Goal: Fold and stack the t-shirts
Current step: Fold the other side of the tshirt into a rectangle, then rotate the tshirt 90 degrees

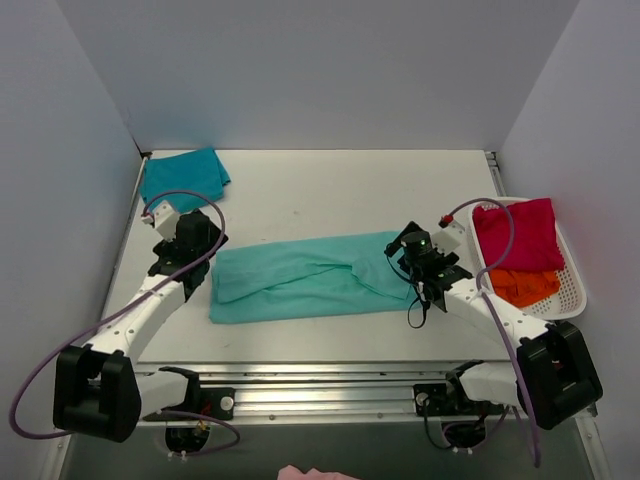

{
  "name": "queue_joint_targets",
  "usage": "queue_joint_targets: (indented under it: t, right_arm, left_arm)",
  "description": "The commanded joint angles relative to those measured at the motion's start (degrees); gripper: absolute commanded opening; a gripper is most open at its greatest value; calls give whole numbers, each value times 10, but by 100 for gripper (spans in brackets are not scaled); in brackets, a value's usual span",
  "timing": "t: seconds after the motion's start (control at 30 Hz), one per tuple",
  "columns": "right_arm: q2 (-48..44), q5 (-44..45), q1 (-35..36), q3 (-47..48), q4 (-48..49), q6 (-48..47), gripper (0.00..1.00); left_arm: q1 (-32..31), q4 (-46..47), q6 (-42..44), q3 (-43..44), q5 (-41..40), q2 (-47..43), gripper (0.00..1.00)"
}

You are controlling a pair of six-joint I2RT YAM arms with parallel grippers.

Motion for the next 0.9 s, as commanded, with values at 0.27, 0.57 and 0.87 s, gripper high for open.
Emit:
queue_joint_targets:
  t: [0.27,0.57,0.87]
  right_arm:
    - [36,26,-25,-14,18,9,93]
    - [41,63,-32,-23,-26,39,91]
    - [151,15,-35,-20,18,49,77]
  left_arm:
    - [-10,123,49,93,78,158,97]
    - [-9,184,47,96,102,200,97]
    - [0,200,45,120,128,239,97]
